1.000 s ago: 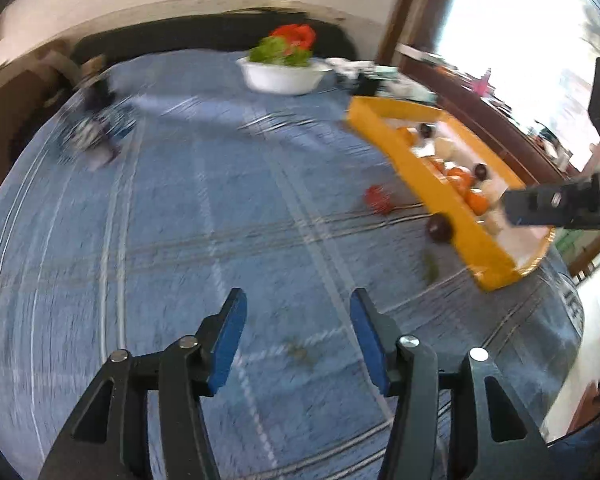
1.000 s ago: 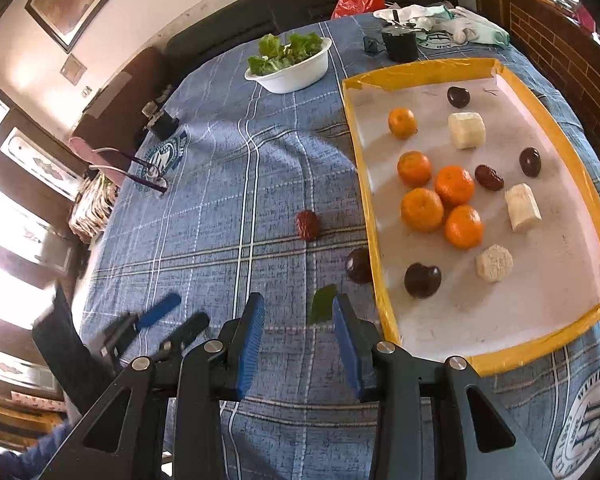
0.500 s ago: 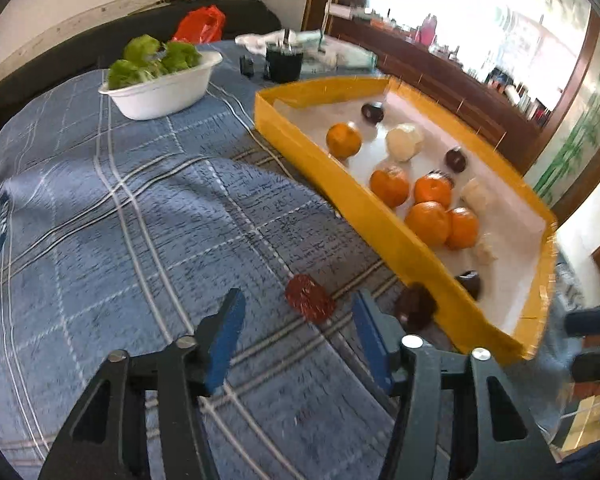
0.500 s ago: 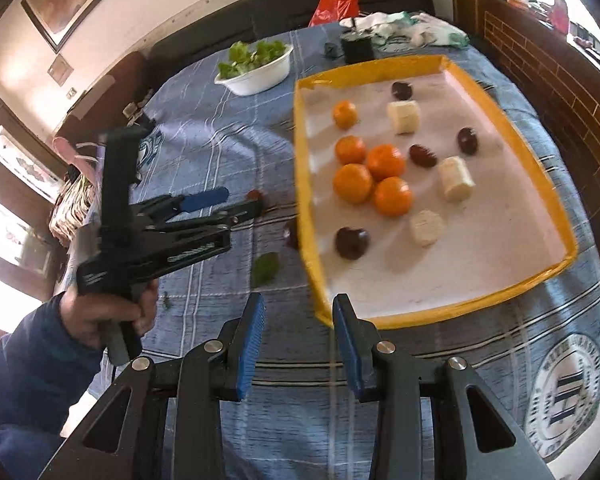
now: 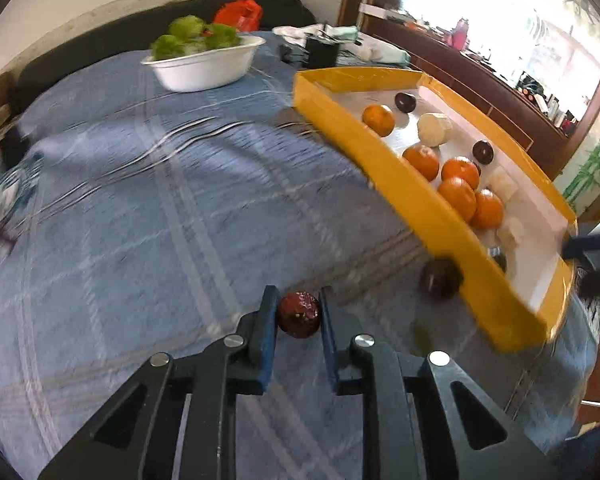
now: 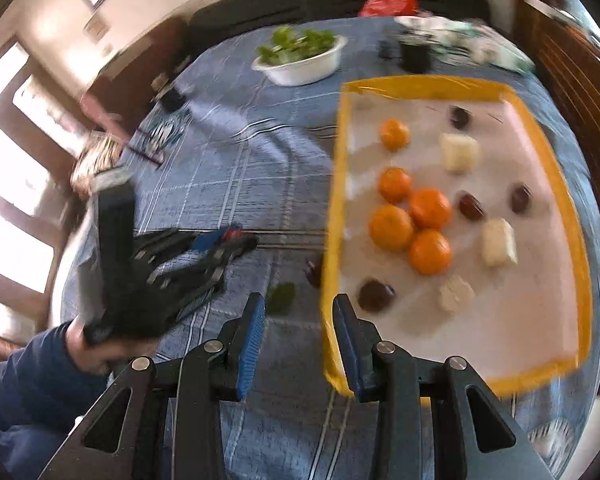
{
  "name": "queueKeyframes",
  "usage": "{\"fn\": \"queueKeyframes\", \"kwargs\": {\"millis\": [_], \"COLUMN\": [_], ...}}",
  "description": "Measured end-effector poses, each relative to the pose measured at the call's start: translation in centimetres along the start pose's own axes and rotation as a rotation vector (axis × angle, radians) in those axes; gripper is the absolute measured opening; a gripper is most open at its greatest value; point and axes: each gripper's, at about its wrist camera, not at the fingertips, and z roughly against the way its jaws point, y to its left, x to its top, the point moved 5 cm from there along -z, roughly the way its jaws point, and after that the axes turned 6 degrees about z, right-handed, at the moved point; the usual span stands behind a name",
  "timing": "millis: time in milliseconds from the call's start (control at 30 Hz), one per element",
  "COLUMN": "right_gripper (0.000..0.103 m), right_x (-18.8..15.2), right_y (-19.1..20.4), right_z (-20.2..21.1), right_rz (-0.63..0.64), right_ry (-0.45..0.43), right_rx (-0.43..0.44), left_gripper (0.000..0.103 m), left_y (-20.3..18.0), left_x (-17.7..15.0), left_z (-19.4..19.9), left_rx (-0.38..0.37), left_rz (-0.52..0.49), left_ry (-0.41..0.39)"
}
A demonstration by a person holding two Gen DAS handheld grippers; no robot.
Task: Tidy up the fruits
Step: 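Lower the right tool onto the last dark plum and close it while the left tool holds the date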
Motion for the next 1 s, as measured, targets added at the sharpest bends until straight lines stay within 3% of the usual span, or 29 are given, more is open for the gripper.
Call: {"fn": "queueKeyframes", "kwargs": {"millis": [133,267,433,567,633,700,733,767,900,1000], "right_gripper": [0.039,0.039,0.039,0.039,0.039,0.039,0.039,0.039,0.039,0.039], "right_x": [3.0,4.7,4.8,3.6,3.1,2.2,2.2,2.4,4.0,4.0], "right_y": [2.4,3.9,4.2,3.8,4.3,5.0,5.3,5.3,3.1,1.8], "right_z": [-3.2,-6.7,-10.3,-11.2,-10.5,-9.1,-7.6,-6.6,-4.0,-4.1], "right_rz": [0.120,0.222,0.318,0.289,0.264,0.158,0.112,0.110,0.086,0.026], "right_ry": [0.071,0.157,0.263,0.330,0.329,0.363,0.334,0.304,0.202,0.205], "right_rx": [-0.007,-0.091,-0.233,-0.250,-0.207,-0.028,0.069,0.082,0.000,-0.004], "left_gripper": [0.019,0.019,0.019,0.019,0.019,0.019,0.019,0.019,0.019,0.019], "left_y": [1.7,3.3,4.7,5.3,5.3,5.3,5.3,5.2,5.4,5.6], "left_x": [-2.2,-2.9,-3.7,-4.0,-4.1,-4.0,-3.9,-3.9,-3.8,-3.7], "left_z": [1.9,2.9,3.7,4.2,4.4,4.6,4.7,4.9,5.2,5.5], "left_rx": [0.017,0.034,0.046,0.039,0.034,0.023,0.019,0.012,-0.003,-0.013], "left_rz": [0.062,0.115,0.162,0.181,0.176,0.171,0.167,0.163,0.155,0.157], "left_ry": [-0.005,-0.018,-0.031,-0.037,-0.040,-0.040,-0.043,-0.047,-0.051,-0.053]}}
